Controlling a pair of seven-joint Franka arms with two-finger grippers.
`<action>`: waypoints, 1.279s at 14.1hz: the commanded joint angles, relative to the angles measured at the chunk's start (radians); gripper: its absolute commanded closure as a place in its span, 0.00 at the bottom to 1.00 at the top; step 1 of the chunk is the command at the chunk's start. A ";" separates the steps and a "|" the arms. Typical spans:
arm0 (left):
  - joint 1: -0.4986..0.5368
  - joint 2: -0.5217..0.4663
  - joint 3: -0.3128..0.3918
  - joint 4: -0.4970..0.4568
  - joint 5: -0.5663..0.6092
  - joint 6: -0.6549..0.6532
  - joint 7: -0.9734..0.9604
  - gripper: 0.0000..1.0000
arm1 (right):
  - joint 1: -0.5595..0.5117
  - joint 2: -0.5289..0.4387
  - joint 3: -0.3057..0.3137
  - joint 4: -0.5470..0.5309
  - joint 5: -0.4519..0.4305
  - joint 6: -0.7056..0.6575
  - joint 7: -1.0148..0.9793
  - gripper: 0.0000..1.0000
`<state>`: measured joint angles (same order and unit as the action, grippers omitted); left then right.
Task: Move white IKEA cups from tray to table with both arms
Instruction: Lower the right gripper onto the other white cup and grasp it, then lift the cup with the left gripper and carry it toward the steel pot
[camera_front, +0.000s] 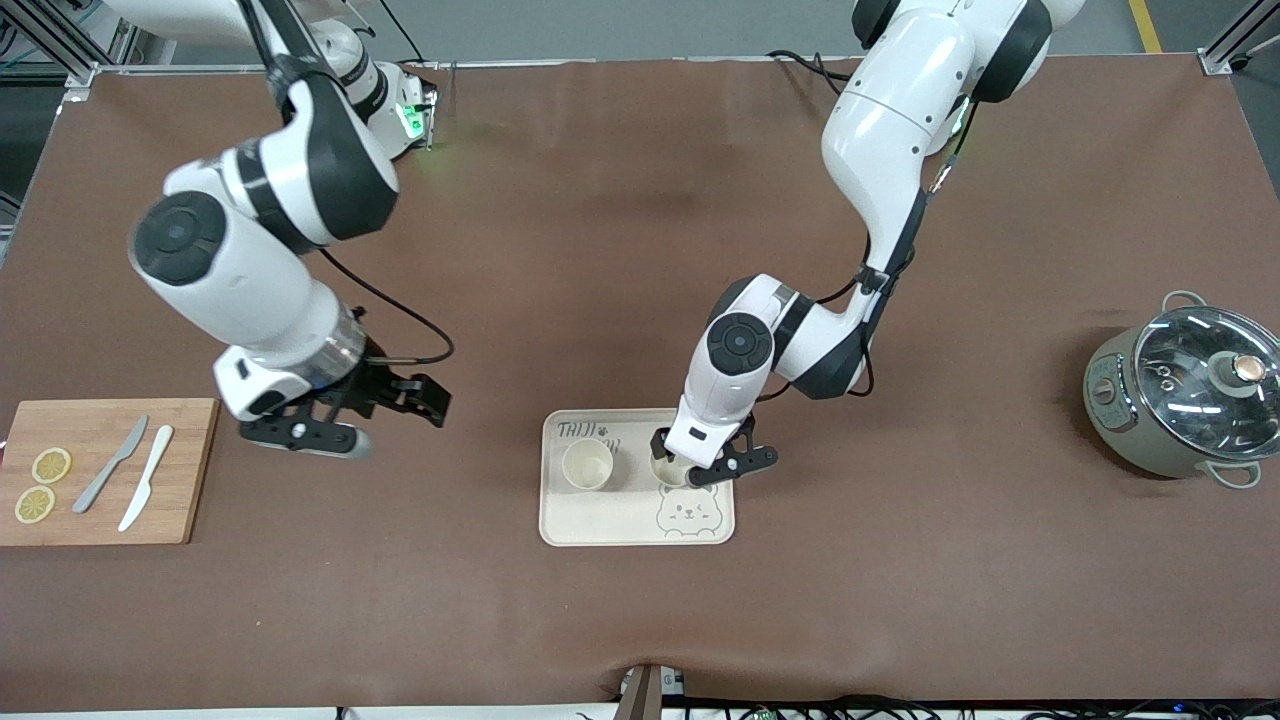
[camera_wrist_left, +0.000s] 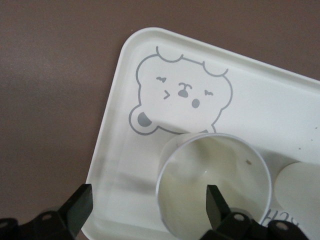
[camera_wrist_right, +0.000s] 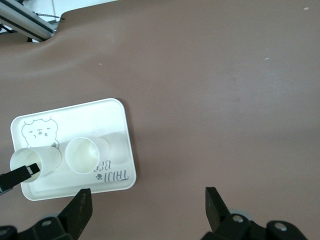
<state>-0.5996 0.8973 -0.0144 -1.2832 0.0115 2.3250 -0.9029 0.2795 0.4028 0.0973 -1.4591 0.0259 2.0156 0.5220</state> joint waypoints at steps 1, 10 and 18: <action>-0.008 0.019 0.008 0.024 0.016 0.007 -0.040 0.99 | 0.053 0.056 -0.008 0.016 0.000 0.070 0.097 0.00; -0.009 0.017 0.014 0.022 0.034 0.001 -0.036 1.00 | 0.170 0.246 -0.016 0.060 -0.072 0.244 0.220 0.00; 0.121 -0.475 0.010 -0.267 0.038 -0.432 0.313 1.00 | 0.178 0.330 -0.014 0.077 -0.130 0.325 0.217 0.00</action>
<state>-0.5368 0.6363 0.0055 -1.3093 0.0238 1.8878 -0.7053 0.4424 0.6935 0.0870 -1.4226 -0.0787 2.3190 0.7194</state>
